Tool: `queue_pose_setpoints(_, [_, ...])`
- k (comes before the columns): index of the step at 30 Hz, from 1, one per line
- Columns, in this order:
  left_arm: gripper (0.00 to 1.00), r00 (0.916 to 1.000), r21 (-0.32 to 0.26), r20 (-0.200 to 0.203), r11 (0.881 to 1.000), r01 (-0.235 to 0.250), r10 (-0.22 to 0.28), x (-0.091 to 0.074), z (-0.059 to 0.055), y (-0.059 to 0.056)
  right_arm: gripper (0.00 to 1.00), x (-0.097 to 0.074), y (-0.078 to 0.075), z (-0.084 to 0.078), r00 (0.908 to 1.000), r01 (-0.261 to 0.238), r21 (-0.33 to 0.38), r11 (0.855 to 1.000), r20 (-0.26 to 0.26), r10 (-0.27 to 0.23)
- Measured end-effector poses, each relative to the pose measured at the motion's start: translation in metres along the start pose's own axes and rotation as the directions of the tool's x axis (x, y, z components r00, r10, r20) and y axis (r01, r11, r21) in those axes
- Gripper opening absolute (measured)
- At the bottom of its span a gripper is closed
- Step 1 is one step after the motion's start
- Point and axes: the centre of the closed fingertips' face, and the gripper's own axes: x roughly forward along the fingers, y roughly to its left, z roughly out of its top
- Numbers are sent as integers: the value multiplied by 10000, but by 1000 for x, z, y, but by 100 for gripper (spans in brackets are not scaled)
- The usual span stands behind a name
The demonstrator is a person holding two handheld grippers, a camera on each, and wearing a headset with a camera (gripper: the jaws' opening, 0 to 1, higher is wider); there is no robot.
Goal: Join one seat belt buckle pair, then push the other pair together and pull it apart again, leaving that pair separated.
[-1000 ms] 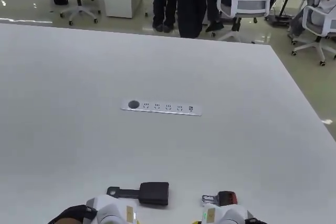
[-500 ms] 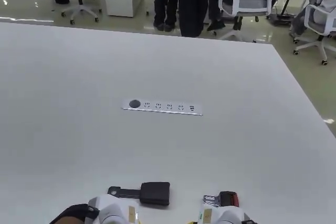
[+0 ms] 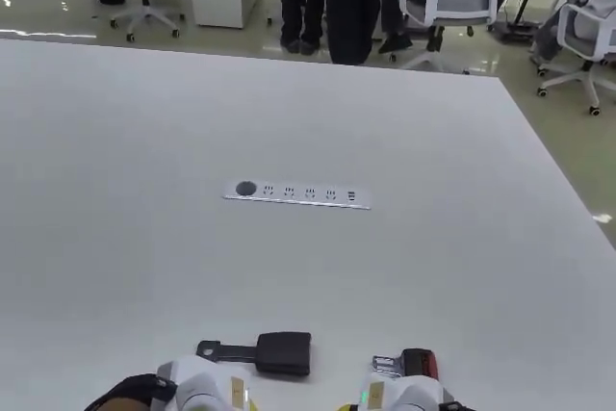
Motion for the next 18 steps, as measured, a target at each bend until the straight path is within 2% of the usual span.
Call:
queue_pose_setpoints(13, [33, 9996, 60, 267, 10000, 47, -49, 1, 3, 1, 33, 1, -1, -3, 10000, -30, -65, 10000, 76, 31])
queue_pose_setpoints(18, [33, 9976, -55, 691, 10000, -6, 9, 1, 2, 1, 33, 1, -4, -4, 9997, -63, -25, 10000, 250, 63])
